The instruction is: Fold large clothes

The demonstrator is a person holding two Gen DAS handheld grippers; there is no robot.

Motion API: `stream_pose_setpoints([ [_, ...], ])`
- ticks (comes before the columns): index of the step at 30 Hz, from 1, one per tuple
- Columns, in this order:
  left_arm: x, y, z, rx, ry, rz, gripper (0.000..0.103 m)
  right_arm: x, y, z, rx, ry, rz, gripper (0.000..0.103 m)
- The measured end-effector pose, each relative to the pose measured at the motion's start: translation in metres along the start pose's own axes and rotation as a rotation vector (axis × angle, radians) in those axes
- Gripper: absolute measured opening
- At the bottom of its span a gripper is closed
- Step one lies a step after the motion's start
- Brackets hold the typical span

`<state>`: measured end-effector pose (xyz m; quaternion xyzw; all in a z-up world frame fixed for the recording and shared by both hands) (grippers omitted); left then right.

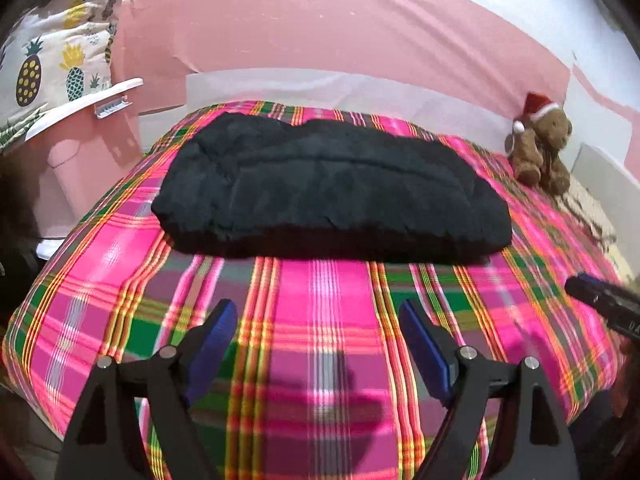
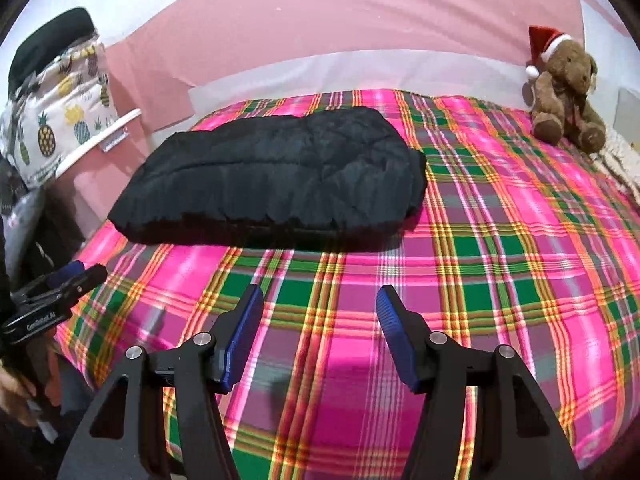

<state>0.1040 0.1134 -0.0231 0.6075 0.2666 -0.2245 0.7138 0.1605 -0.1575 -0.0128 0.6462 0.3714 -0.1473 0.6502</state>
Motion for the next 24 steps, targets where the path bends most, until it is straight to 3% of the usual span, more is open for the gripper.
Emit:
stream_pose_setpoints([
  [8, -0.002, -0.019, 0.015, -0.01, -0.01, -0.038, 0.084, -0.011, -0.011, -0.015, -0.064, -0.031, 0.014, 0.059],
  [24, -0.003, -0.018, 0.014, -0.033, -0.001, -0.024, 0.084, -0.008, -0.014, -0.024, -0.083, -0.032, 0.005, 0.059],
])
Point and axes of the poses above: each gripper's, at about its wrist camera, not at the fingertips, and x roughly the way its jaws point, z to its right, y to its top, the point moved 6 cm from there along x, roughly the way its jaws point
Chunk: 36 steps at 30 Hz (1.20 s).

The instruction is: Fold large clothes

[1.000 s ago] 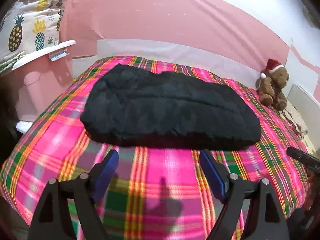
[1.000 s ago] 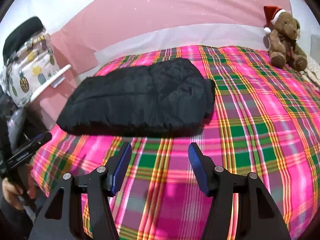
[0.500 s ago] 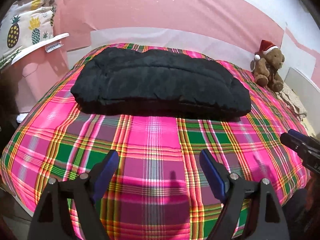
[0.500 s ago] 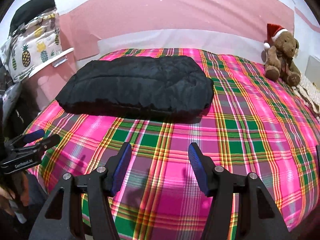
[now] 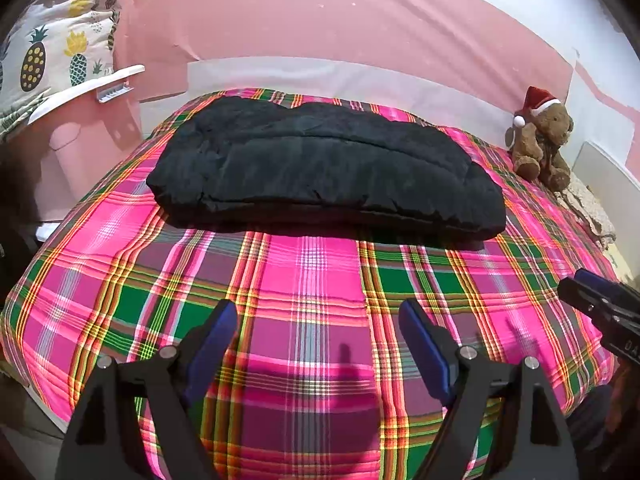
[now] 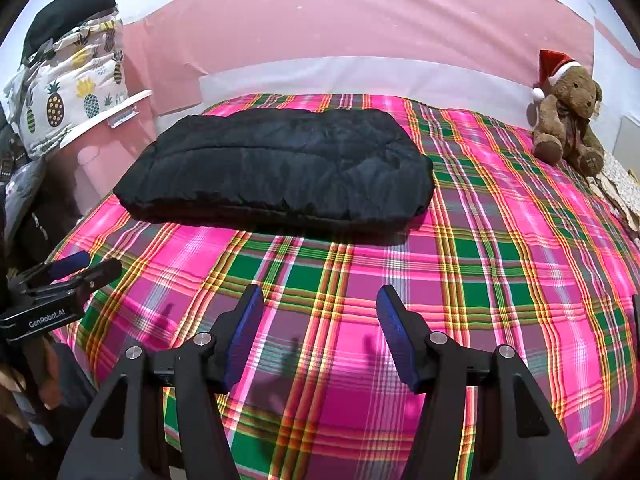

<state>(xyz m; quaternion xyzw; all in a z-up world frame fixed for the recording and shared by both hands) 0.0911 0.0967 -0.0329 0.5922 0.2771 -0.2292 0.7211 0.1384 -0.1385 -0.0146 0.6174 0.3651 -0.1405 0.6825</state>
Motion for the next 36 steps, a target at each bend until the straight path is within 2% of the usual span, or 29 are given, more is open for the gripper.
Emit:
stream_pose_setpoints([
  [36, -0.006, -0.002, 0.014, 0.024, -0.004, 0.017, 0.084, 0.004, -0.003, -0.002, -0.007, -0.007, -0.012, 0.059],
])
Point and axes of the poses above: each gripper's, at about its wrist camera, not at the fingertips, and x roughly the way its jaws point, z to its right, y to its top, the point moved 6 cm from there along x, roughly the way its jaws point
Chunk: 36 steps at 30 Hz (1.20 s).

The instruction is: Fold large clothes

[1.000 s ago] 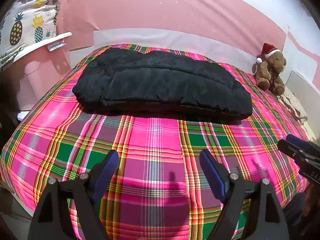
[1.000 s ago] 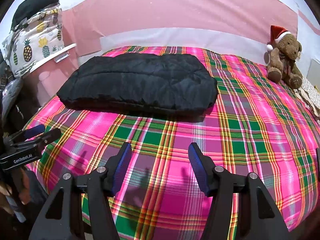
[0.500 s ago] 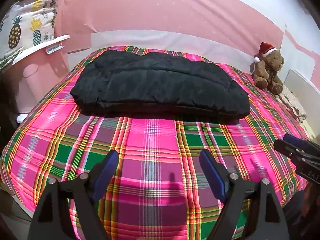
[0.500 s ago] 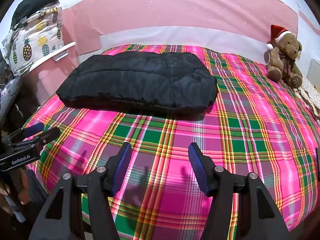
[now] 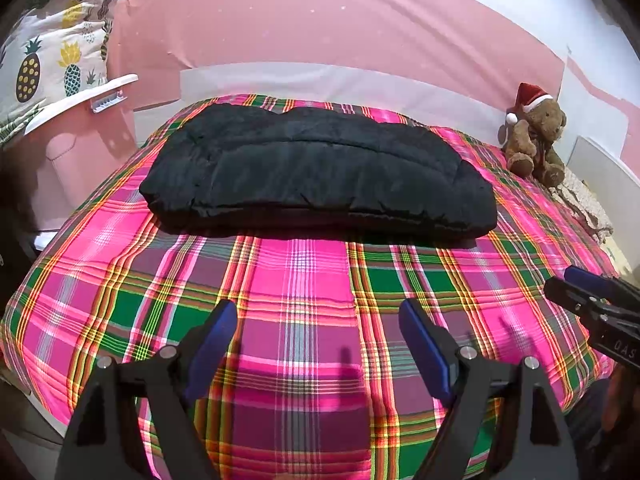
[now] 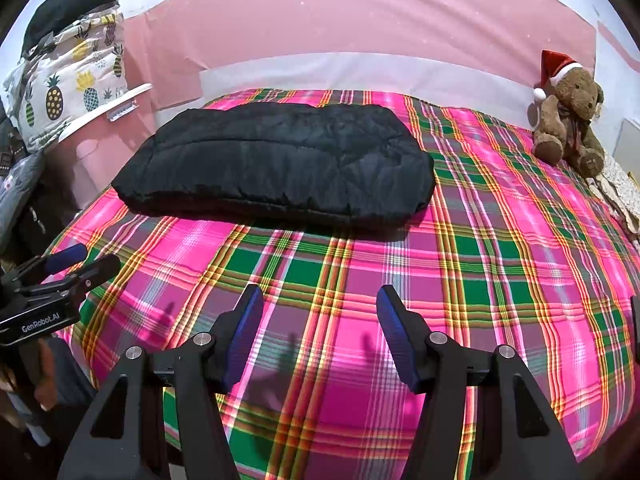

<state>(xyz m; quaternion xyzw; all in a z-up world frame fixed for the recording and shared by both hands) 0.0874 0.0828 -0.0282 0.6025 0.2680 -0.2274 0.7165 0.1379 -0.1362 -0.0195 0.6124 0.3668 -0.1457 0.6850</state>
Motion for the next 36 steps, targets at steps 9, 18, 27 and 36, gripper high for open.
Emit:
stream_pose_setpoints([
  [9, 0.0012, -0.0017, 0.0006, -0.026, -0.02, -0.015, 0.084, 0.0004, -0.0003, -0.0003, 0.0, -0.001, -0.001, 0.059],
  [18, 0.0019, -0.0027, 0.0007, -0.033, -0.021, -0.024, 0.084, 0.0004, -0.0017, -0.001, -0.003, -0.003, -0.001, 0.059],
  [27, 0.0035, -0.0033, 0.0019, -0.047, -0.046, -0.033, 0.084, 0.001, -0.0034, -0.0005, -0.008, -0.002, -0.004, 0.059],
  [36, 0.005, -0.0032, 0.0067, -0.031, -0.035, -0.036, 0.084, 0.001, -0.0049, 0.0014, -0.012, -0.001, -0.007, 0.059],
])
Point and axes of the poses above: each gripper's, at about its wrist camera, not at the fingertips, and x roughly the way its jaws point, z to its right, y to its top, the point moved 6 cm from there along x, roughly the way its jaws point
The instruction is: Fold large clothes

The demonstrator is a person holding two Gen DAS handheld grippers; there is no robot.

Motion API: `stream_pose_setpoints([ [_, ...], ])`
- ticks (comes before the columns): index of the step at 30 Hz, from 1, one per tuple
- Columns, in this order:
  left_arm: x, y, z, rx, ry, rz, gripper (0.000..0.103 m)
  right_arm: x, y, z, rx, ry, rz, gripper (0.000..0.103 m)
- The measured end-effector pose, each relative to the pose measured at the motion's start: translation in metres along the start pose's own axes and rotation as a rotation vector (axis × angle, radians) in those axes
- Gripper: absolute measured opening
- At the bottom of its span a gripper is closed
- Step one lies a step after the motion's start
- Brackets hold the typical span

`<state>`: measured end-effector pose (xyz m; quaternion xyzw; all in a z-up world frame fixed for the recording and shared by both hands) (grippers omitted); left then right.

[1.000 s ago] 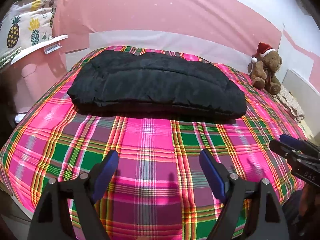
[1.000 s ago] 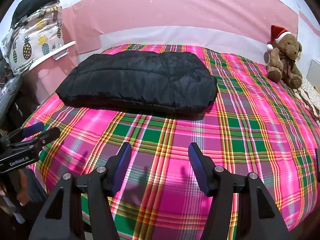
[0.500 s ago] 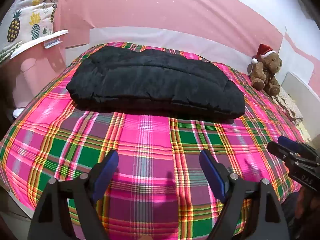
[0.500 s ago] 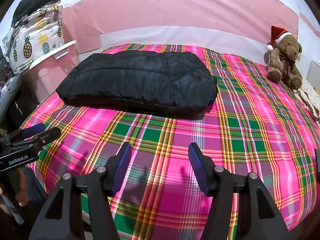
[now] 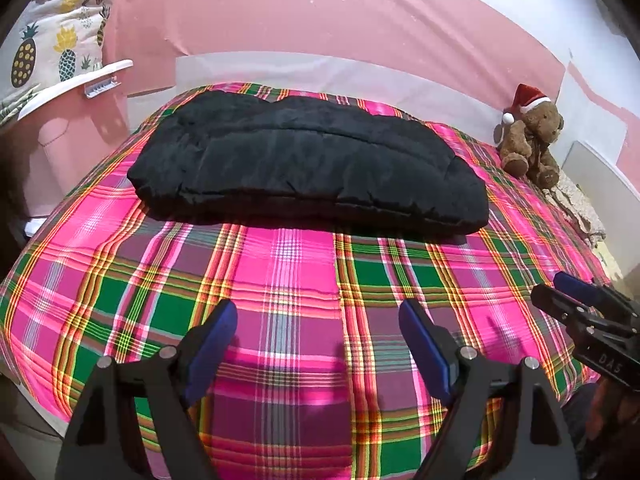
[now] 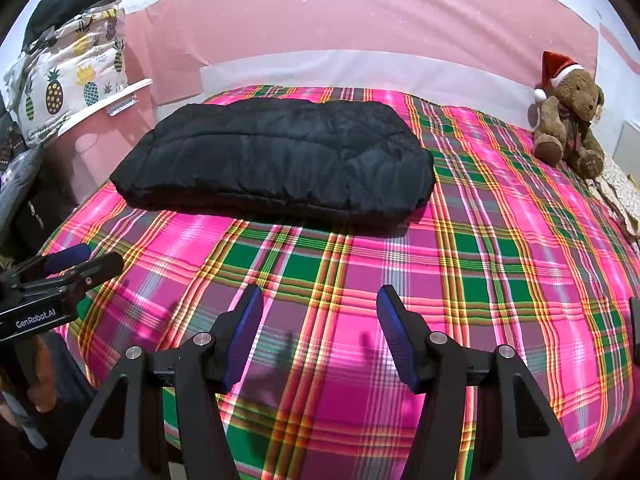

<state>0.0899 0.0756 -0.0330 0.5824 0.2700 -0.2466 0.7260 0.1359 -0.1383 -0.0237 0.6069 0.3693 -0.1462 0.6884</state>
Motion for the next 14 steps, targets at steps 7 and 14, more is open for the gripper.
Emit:
stream_pose_setpoints([
  [7, -0.0018, -0.0005, 0.0004, 0.006, 0.028, 0.017, 0.084, -0.0001, 0.0002, 0.0014, -0.003, -0.001, 0.001, 0.059],
  [14, -0.0036, -0.0005, 0.0006, 0.009, 0.032, 0.03, 0.084, -0.0033, -0.0006, 0.0042, -0.009, -0.004, 0.006, 0.059],
])
Point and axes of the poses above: each gripper's, at about its wrist camera, not at the fingertips, and x roughly the way its jaws point, z to its right, y to its top, the point moved 6 cm from there along x, roughly the way its jaws point
